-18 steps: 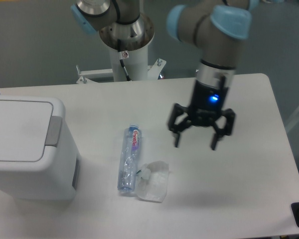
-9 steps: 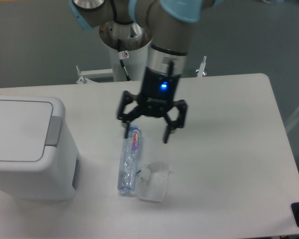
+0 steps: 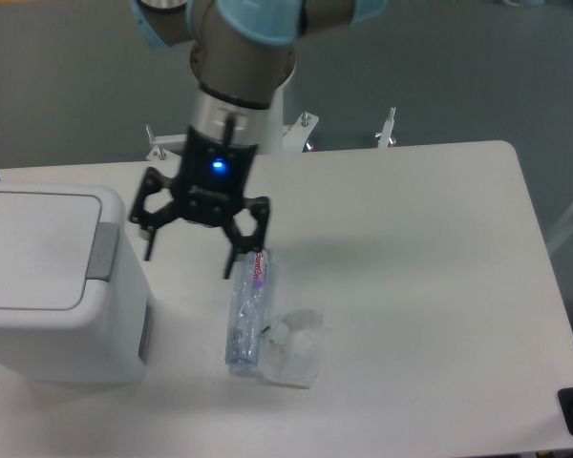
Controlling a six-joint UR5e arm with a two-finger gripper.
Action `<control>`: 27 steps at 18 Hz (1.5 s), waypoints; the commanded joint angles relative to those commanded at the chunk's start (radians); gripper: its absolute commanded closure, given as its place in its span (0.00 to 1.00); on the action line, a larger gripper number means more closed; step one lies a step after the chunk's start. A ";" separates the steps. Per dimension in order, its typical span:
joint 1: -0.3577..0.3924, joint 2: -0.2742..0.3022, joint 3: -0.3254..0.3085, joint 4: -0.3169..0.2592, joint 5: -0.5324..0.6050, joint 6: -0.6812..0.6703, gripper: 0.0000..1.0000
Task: Open the trash can
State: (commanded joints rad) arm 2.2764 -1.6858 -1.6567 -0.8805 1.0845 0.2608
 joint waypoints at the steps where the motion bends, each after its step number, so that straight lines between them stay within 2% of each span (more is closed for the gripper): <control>1: -0.006 0.002 0.002 -0.002 0.000 -0.003 0.00; 6: -0.032 -0.006 0.000 0.005 0.000 -0.032 0.00; 19: -0.034 -0.018 -0.029 0.021 0.005 -0.031 0.00; 24: -0.032 -0.015 -0.009 0.017 0.003 -0.032 0.00; 27: -0.025 -0.015 0.026 0.017 0.005 -0.031 0.00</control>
State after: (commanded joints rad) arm 2.2518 -1.7012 -1.6308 -0.8636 1.0891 0.2301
